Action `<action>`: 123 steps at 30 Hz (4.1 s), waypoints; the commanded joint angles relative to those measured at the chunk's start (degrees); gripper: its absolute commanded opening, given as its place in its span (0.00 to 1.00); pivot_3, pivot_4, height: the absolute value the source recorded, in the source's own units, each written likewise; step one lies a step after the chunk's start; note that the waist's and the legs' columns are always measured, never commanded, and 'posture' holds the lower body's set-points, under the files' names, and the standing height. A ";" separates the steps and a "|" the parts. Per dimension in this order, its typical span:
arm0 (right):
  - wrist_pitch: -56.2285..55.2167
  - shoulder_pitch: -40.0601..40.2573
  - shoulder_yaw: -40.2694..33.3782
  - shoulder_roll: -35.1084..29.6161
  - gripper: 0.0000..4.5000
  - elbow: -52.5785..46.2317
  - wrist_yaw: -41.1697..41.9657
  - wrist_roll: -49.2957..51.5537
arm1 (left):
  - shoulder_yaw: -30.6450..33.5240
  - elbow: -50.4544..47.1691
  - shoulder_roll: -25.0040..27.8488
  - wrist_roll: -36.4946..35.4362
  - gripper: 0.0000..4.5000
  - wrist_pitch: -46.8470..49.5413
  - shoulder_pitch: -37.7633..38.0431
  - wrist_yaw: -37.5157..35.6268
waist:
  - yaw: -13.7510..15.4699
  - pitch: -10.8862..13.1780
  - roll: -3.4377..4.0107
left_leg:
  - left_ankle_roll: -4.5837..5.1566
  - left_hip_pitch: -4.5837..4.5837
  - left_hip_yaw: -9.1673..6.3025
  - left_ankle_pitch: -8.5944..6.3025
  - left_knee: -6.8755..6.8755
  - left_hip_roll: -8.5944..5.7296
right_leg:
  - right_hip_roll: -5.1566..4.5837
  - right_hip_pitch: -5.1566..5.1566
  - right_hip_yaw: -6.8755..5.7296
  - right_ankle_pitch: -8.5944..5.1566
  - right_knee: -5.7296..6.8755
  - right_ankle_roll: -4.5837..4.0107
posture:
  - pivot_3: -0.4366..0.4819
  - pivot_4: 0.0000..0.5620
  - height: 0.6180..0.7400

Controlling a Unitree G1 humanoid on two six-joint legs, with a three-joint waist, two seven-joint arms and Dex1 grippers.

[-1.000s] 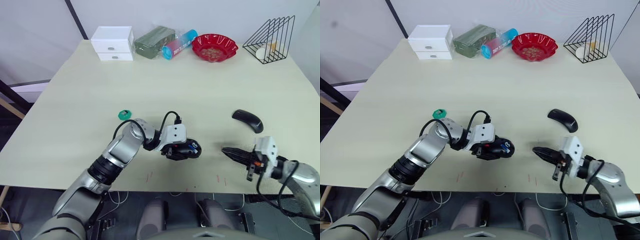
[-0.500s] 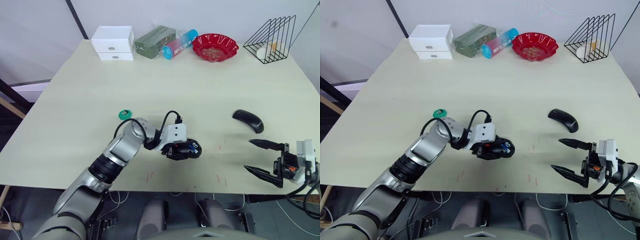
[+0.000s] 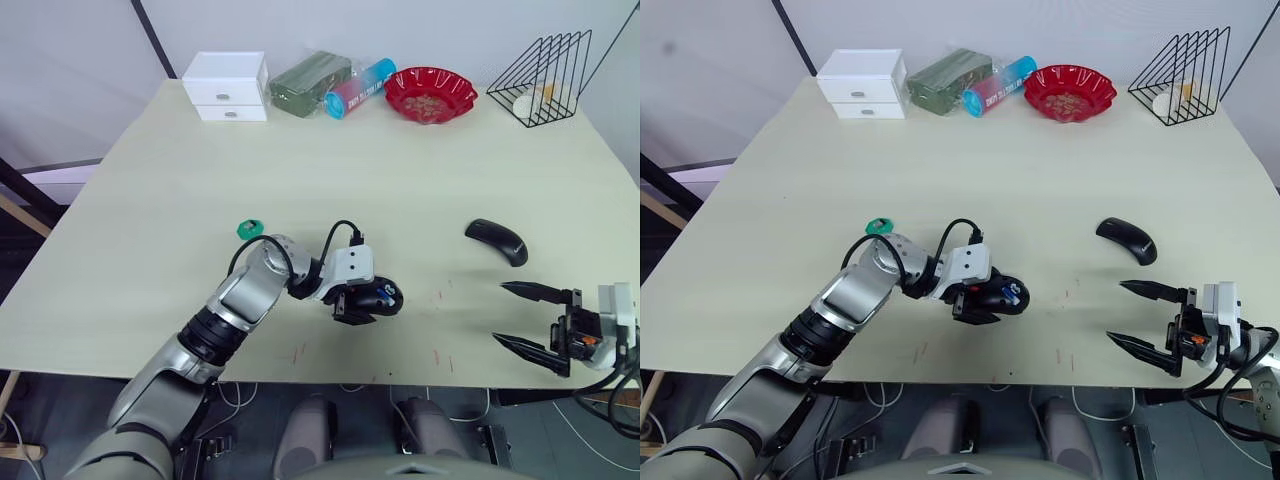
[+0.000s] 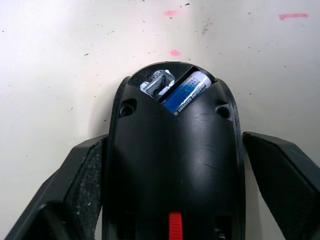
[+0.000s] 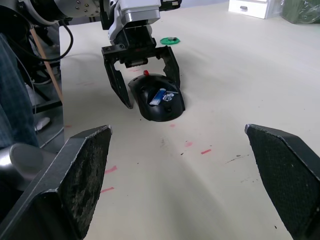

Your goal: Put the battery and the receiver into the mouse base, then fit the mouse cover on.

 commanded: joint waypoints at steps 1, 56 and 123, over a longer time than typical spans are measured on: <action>-1.17 -0.24 -1.13 0.20 1.00 -0.88 0.69 0.75 | 1.07 -0.18 0.50 -0.51 0.99 0.37 0.06 0.24 | 0.00 0.01 0.01 | 0.00 0.00 0.00 0.00 0.00 0.00 | 0.00 0.00 0.00 0.00 0.00 0.00 | 0.48 0.27 1.00; -3.98 -2.80 -3.09 3.02 1.00 1.69 -0.46 1.71 | 36.90 43.90 13.52 -17.49 0.99 -25.44 -4.24 -2.54 | -0.06 0.85 -0.06 | -0.01 -0.01 0.42 0.00 0.01 0.03 | -0.02 -0.04 -0.04 0.01 0.07 0.01 | 0.48 0.27 1.00; -5.68 -2.60 -1.39 5.72 1.00 -0.08 -3.70 -0.09 | 36.03 74.75 9.42 -2.62 0.29 -40.26 -16.72 1.20 | -0.11 0.91 -0.17 | -0.01 -0.02 0.41 0.00 0.05 0.03 | -0.02 -0.06 -0.07 0.02 0.18 0.02 | 0.48 0.27 1.00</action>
